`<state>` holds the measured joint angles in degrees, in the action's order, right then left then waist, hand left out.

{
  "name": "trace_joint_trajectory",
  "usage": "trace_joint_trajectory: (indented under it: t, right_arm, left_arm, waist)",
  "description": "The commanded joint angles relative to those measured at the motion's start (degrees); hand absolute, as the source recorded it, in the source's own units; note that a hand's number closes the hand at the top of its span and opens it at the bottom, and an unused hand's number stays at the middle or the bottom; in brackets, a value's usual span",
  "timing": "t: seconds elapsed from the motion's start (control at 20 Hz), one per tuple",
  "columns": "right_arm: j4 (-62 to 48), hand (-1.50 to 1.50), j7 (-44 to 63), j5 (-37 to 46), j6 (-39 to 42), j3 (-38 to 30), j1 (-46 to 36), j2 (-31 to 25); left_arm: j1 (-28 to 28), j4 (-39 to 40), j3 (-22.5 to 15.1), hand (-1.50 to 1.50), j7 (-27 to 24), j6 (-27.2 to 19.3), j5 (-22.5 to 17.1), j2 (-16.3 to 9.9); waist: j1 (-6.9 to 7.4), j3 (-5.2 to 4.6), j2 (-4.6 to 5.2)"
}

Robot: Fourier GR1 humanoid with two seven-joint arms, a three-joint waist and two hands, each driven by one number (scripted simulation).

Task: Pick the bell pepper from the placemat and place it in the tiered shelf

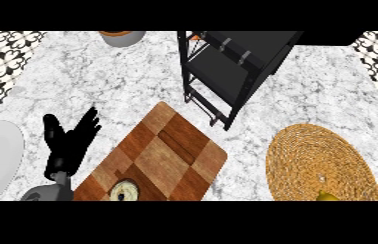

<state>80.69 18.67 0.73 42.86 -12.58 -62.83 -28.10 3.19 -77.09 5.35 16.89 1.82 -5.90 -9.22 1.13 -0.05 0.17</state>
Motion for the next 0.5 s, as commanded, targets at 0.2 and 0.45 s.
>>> trace_joint_trajectory:
  t: [0.2,0.45]
  right_arm:
    - [-12.67,1.50,-12.75,10.29,-2.47,6.49,-5.47,1.61]
    - [-19.44,1.50,-22.94,17.82,-7.43,10.39,-4.92,3.13]
  left_arm:
    - [-2.50,-2.47,-1.02,0.00,-0.04,-0.16,0.54,1.01]
    - [-3.49,-3.32,-1.53,0.00,-1.42,0.20,1.16,1.19]
  waist:
    - [0.28,0.03,0.10]
    - [0.48,0.04,0.18]
